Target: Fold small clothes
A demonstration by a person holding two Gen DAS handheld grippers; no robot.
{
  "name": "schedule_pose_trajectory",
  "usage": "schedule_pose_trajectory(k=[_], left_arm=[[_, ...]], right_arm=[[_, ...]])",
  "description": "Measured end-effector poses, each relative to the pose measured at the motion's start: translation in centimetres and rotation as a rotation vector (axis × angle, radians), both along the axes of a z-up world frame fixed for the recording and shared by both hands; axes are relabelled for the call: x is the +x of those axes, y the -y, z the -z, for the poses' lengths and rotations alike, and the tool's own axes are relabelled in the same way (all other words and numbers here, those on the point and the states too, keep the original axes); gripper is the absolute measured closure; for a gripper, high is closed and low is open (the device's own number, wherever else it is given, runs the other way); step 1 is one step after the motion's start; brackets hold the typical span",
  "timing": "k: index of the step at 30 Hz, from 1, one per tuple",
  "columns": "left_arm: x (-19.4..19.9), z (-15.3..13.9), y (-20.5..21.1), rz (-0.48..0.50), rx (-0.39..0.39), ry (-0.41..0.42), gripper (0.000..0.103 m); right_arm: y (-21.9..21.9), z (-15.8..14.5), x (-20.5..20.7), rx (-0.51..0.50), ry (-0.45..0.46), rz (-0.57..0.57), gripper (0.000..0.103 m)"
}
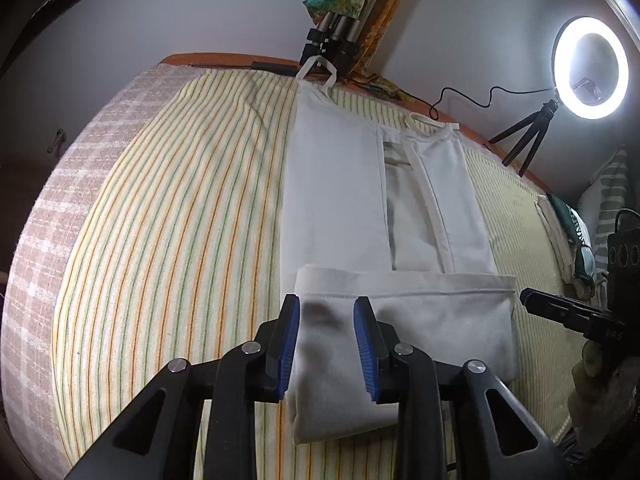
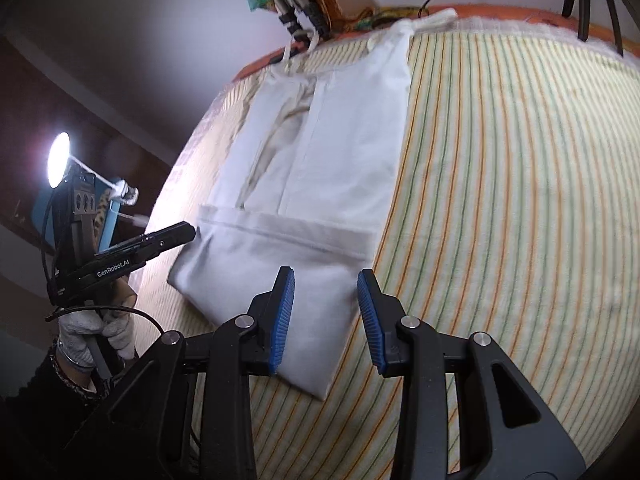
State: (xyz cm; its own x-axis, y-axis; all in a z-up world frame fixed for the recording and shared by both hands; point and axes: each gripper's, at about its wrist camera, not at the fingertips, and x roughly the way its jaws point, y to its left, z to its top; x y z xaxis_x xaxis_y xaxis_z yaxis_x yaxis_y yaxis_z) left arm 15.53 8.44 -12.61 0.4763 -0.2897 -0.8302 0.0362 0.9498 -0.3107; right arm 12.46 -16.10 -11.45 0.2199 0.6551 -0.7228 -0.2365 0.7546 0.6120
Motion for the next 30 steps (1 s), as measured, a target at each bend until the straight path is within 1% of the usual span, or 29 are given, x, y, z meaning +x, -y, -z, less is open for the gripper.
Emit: schedule_pose_trajectory(k=[5,6,7,8,9,10,13,15,17,19,23,24,26,27,29,30], left_arm=[[2.9,-1.8,-0.6,-0.005,-0.016,0.030,0.068],[3.7,-2.2,-0.8,-0.006,-0.016,0.039,0.067],[4.5,-2.4,-1.0,-0.006,-0.020,0.044,0.065],[5.3,-2.6,-1.2,-0.008,-0.023,0.047,0.061],[6.2,-2.7,-1.5,-0.012,-0.026,0.049,0.059],[7.2,-2.8,-1.8,-0.016,-0.030,0.048,0.058],[10.0,-2.3,-2.6,-0.022,-0.038,0.037,0.058],[11.9,-1.8,-2.7,-0.025,-0.058,0.029,0.058],[13.5,-1.2,-2.6,-0.022,-0.080,0.020,0.058],[15.0,-0.7,-2.5,-0.027,-0.081,0.019,0.058],[17.6,0.4,-2.4,-0.030,-0.114,0.013,0.060],[18.0,0.7,-2.3,-0.028,-0.116,0.015,0.060],[18.6,1.1,-2.0,-0.023,-0.105,0.020,0.064],[18.8,1.3,-1.8,-0.019,-0.098,0.024,0.064],[19.2,1.6,-1.5,-0.011,-0.084,0.030,0.065],[19.3,1.7,-1.4,-0.006,-0.077,0.033,0.066]], right_arm=[[1.3,-0.7,2.5,0.027,0.012,0.046,0.067],[1.5,-0.8,3.2,0.027,0.015,0.050,0.064],[1.6,-0.9,3.9,0.024,0.021,0.053,0.058],[1.7,-0.9,4.6,0.021,0.031,0.056,0.054],[1.7,-0.9,5.2,0.020,0.039,0.058,0.050],[1.7,-0.9,6.0,0.022,0.046,0.058,0.050],[2.1,-0.4,8.4,0.049,0.055,0.066,0.050],[2.4,0.2,10.2,0.058,0.055,0.083,0.050],[2.6,1.0,11.8,0.077,0.044,0.100,0.050],[3.0,2.0,13.5,0.113,0.025,0.118,0.050],[2.7,3.6,15.9,0.145,0.009,0.126,0.050],[2.6,3.9,16.3,0.144,0.008,0.127,0.050],[2.2,4.5,17.2,0.139,0.007,0.125,0.050],[2.1,4.7,17.6,0.144,0.005,0.120,0.050],[1.5,5.0,18.2,0.141,0.011,0.100,0.062],[1.2,5.0,18.4,0.135,0.014,0.089,0.073]])
